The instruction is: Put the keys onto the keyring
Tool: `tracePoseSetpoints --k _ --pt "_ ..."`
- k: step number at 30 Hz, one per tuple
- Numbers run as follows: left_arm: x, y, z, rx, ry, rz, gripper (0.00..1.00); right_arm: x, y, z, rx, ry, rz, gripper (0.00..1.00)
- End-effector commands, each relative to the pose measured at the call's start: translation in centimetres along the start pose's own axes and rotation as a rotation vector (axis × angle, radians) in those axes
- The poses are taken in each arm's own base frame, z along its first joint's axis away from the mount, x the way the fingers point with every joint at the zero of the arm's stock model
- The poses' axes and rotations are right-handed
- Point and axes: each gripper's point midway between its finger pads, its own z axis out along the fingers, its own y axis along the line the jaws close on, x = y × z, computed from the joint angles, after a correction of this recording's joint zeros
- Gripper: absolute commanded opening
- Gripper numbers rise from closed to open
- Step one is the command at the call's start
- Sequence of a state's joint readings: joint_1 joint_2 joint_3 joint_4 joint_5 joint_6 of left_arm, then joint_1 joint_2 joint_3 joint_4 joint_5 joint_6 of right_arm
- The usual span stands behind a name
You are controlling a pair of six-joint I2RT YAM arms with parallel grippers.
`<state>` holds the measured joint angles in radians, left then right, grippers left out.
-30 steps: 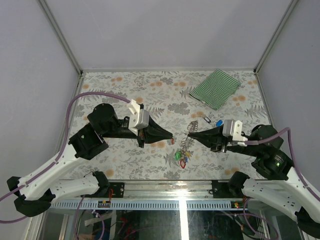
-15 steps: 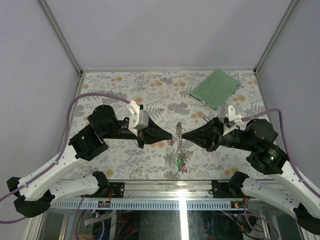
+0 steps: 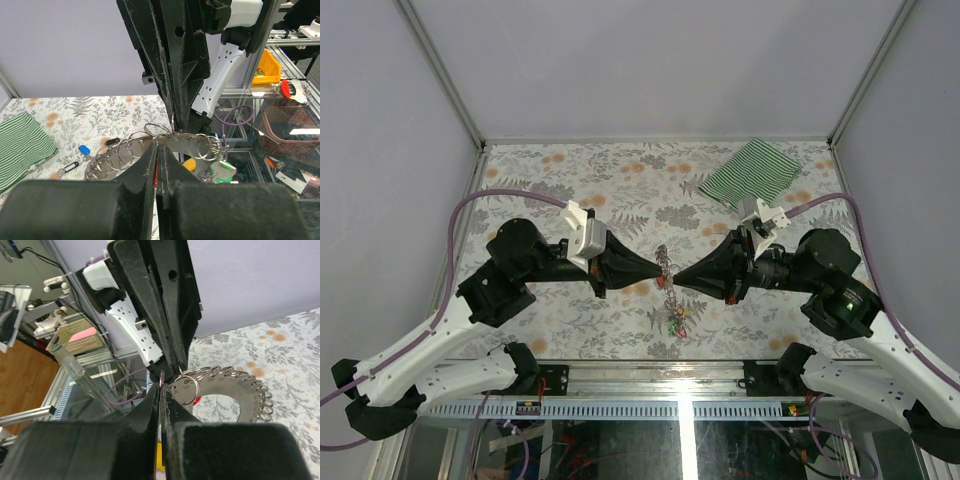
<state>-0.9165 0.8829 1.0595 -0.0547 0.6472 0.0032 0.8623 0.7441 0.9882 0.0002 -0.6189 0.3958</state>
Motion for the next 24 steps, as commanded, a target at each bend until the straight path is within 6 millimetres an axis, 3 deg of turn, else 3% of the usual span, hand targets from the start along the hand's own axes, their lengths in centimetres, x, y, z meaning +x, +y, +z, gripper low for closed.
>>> tracePoseSetpoints --k 1,10,24 --pt "-2.4 -0.7 -0.2 0.02 -0.087 0.041 0.0 -3.4 3.2 0.0 -0.143 -0.094 -0.036 0.0" --pt "-3.1 -2.5 -0.5 0.111 -0.11 0.071 0.0 -3.7 3.2 0.1 -0.141 -0.107 -0.029 0.0" --pt "-3.5 -3.2 -0.3 0.166 -0.119 0.076 0.0 -3.5 3.9 0.2 -0.201 -0.097 -0.052 0.0"
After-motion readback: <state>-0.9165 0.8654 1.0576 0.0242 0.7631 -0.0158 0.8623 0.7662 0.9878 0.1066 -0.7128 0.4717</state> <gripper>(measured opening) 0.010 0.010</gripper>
